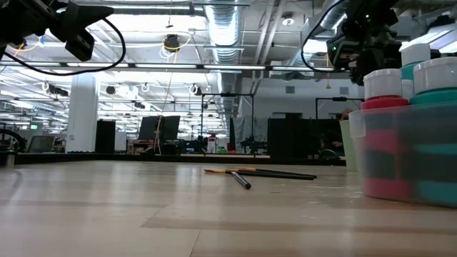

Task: Pick & Place Paint Supplies
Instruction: Put the black paint brush into the green cup, then adjust the green cup

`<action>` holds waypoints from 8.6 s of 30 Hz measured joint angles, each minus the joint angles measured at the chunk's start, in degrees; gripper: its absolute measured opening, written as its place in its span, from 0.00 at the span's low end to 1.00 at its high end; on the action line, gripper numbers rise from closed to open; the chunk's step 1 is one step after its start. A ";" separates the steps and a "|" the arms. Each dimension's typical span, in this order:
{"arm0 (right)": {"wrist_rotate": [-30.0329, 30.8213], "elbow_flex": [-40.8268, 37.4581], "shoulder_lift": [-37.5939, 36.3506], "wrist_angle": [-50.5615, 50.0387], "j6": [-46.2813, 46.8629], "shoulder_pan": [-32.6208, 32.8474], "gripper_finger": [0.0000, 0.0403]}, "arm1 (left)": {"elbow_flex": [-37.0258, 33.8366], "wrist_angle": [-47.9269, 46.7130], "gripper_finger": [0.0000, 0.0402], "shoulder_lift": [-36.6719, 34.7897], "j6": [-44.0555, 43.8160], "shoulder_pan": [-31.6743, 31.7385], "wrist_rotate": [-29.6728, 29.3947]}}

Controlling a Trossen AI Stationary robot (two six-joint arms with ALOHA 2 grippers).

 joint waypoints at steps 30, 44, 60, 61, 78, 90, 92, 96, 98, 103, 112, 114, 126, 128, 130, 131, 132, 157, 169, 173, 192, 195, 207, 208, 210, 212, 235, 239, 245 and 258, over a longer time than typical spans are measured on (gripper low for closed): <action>26.09 -9.93 -5.97 7.07 16.84 29.18 0.57 | -0.01 0.20 0.33 0.00 0.01 0.00 0.00; 27.42 -16.45 -5.77 10.74 17.46 24.27 0.45 | -0.02 0.24 0.33 0.00 0.02 0.00 0.00; 35.93 -6.90 -14.57 16.59 16.27 30.84 0.01 | -0.02 0.37 0.33 0.00 0.00 0.00 0.00; 37.82 -6.82 -15.72 17.99 17.18 31.10 0.01 | -0.02 0.37 0.33 0.00 0.01 0.00 0.00; 58.49 -11.66 -12.56 17.86 36.99 31.19 0.00 | -0.02 0.48 0.33 0.00 0.00 0.00 0.00; 53.83 -21.02 -21.51 9.44 67.58 34.43 0.00 | -0.01 0.74 0.33 0.00 0.00 0.00 0.00; 56.25 -20.46 -19.23 7.42 72.99 36.19 0.00 | -0.02 0.74 0.33 0.00 0.02 0.00 0.00; 58.12 -20.25 -14.65 5.41 79.57 37.45 0.00 | -0.02 0.90 0.33 0.00 0.00 -0.01 0.00; 58.24 -20.24 -12.21 5.91 79.84 37.05 0.00 | -0.01 0.97 0.33 0.00 0.00 -0.01 0.00; 56.53 -20.25 -4.68 7.72 79.97 36.88 0.00 | 0.00 1.09 0.33 0.00 0.00 0.00 0.00; 51.35 -20.26 2.58 8.37 63.52 37.19 0.00 | -0.02 1.28 0.33 0.00 0.00 0.00 0.00; 49.81 -20.26 3.39 9.29 58.08 36.83 0.00 | -0.01 1.32 0.33 0.00 0.00 0.00 0.01; 45.15 -20.24 4.01 12.03 34.12 30.85 0.00 | -0.01 1.50 0.33 0.00 0.01 0.00 -0.01; 45.13 -19.90 3.72 12.01 31.97 31.21 0.00 | -0.02 1.48 0.33 0.00 0.00 0.00 0.00; 45.21 -19.15 3.35 11.69 30.37 31.59 0.00 | 0.00 1.49 0.33 0.00 0.00 0.00 0.00; 45.26 -18.75 3.34 11.45 29.34 31.55 0.00 | -0.01 1.48 0.33 0.00 0.02 0.00 0.00; 45.26 -18.25 3.39 11.16 27.56 31.33 0.00 | -0.01 1.46 0.33 0.00 0.01 0.00 0.00; 49.65 -15.08 11.34 5.67 0.41 32.94 0.00 | -0.01 1.46 0.33 0.00 0.00 0.00 0.00; 50.11 -14.99 4.20 10.41 1.87 37.64 0.00 | 0.00 1.44 0.33 0.02 0.01 0.00 0.00; 51.29 -15.67 5.18 13.42 1.83 36.38 0.00 | 0.00 1.44 0.33 0.02 0.00 0.00 0.00; 55.77 -15.80 8.79 27.57 -5.90 29.88 0.00 | -0.02 1.46 0.33 0.01 0.00 0.00 0.00; 55.75 -15.80 8.79 30.90 -8.64 28.83 0.00 | 0.00 1.46 0.33 0.00 0.01 0.00 0.00; 53.85 -15.79 8.66 36.93 -12.08 25.08 0.00 | -0.02 1.46 0.33 0.00 0.00 0.00 0.00; 53.19 -15.80 8.65 36.89 -12.77 25.25 0.00 | -0.01 1.46 0.33 0.00 0.00 0.00 0.00; 51.24 -15.80 8.15 36.30 -14.10 25.86 0.00 | -0.02 1.46 0.33 0.00 0.00 0.00 0.00; 49.81 -15.53 7.17 34.55 -14.77 26.72 0.00 | 0.00 1.46 0.33 0.00 0.00 0.00 0.00; 44.94 -24.91 0.20 18.04 17.98 34.04 0.00 | -0.01 1.45 0.33 0.00 0.01 0.00 0.00; 45.08 -26.48 0.20 17.76 22.03 33.43 0.00 | -0.01 1.44 0.33 0.00 0.00 0.00 0.00; 45.58 -26.69 1.28 18.26 24.21 31.28 0.00 | -0.01 1.45 0.33 0.00 0.00 0.00 0.00; 46.56 -28.75 10.64 23.96 15.14 27.16 0.00 | -0.01 1.46 0.33 0.00 0.00 0.00 0.00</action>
